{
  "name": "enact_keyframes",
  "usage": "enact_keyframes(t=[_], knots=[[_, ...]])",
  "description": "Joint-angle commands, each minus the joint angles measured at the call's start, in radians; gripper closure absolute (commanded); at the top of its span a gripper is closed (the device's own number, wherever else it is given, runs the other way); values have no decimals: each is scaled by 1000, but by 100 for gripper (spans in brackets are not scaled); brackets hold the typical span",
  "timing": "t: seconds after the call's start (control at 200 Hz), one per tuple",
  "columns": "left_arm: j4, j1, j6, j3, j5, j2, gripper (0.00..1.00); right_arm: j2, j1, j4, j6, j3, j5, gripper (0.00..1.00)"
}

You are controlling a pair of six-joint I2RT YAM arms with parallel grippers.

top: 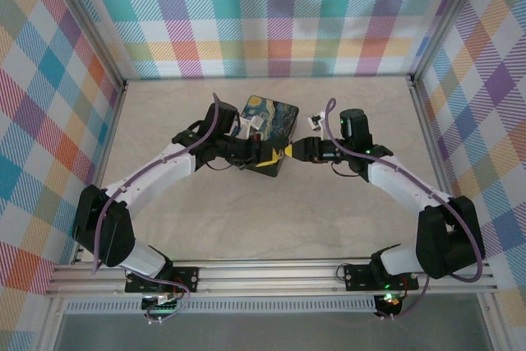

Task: Unlock a padlock with a key

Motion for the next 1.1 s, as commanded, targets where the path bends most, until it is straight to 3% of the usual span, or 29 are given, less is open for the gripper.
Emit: enact_keyframes(t=[0.0, 0.22, 0.585, 1.095], knots=[[-119, 7, 111, 62, 67, 28, 100, -1, -23, -37, -135, 40, -133, 52], [-158, 7, 156, 97, 97, 65, 100, 6, -50, -132, -288, 95, -189, 52], [-180, 7, 187, 140, 131, 95, 100, 93, -51, -225, -404, 170, -301, 52], [-161, 8, 189, 157, 151, 109, 100, 147, -46, -250, -410, 184, -355, 54]])
